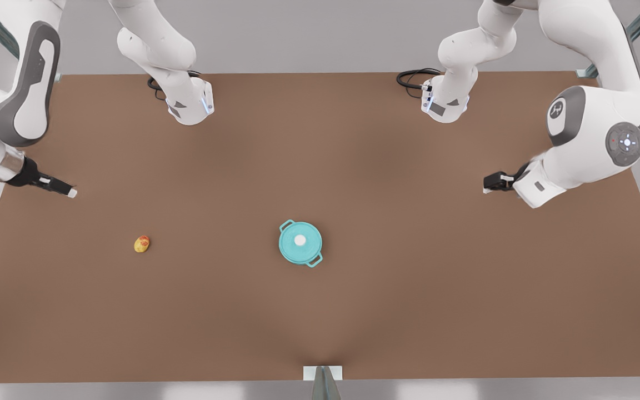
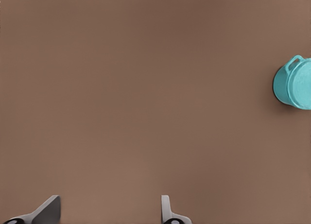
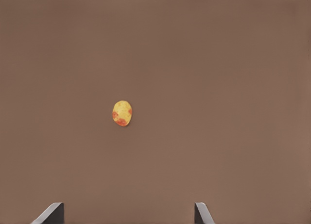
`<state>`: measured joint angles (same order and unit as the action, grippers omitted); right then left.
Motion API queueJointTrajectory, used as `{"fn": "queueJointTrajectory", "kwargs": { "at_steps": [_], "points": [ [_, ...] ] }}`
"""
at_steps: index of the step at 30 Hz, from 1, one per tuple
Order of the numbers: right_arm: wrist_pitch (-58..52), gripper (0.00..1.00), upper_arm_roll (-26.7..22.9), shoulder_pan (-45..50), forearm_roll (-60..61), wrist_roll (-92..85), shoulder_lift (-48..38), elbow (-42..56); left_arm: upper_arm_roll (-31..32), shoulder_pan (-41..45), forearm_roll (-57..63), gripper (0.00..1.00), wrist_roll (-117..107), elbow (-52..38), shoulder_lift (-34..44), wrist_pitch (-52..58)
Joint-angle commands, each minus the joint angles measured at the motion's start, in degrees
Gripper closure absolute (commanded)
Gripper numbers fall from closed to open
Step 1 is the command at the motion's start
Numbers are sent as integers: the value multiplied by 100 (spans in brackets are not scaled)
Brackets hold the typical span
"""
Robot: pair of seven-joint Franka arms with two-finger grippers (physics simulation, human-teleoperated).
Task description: Open the pot lid and put the potato into the pot
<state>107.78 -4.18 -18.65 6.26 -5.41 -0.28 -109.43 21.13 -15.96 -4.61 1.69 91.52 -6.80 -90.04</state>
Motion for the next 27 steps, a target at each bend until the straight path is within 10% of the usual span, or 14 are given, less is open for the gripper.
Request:
{"fn": "queueJointTrajectory", "kwargs": {
  "at_steps": [1, 10, 19, 27],
  "points": [
    [955, 0, 75, 2216, 33, -242, 63, 238, 23, 14, -31, 0, 447, -3, 3, -734],
    [955, 0, -171, 2876, -652, 93, 1477, 1012, 129, 4056, 1278, 0, -5450, -1207, -1851, -1516],
    [366, 0, -162, 2358, -451, -285, 2057, 616, -109, 5138, 2500, 0, -7499, -3545, -4391, -2431],
    [1412, 0, -171, 1953, -257, -523, 1970, -245, -451, 5138, 2491, 0, -6971, -3668, -4839, -2800]
  ]
}}
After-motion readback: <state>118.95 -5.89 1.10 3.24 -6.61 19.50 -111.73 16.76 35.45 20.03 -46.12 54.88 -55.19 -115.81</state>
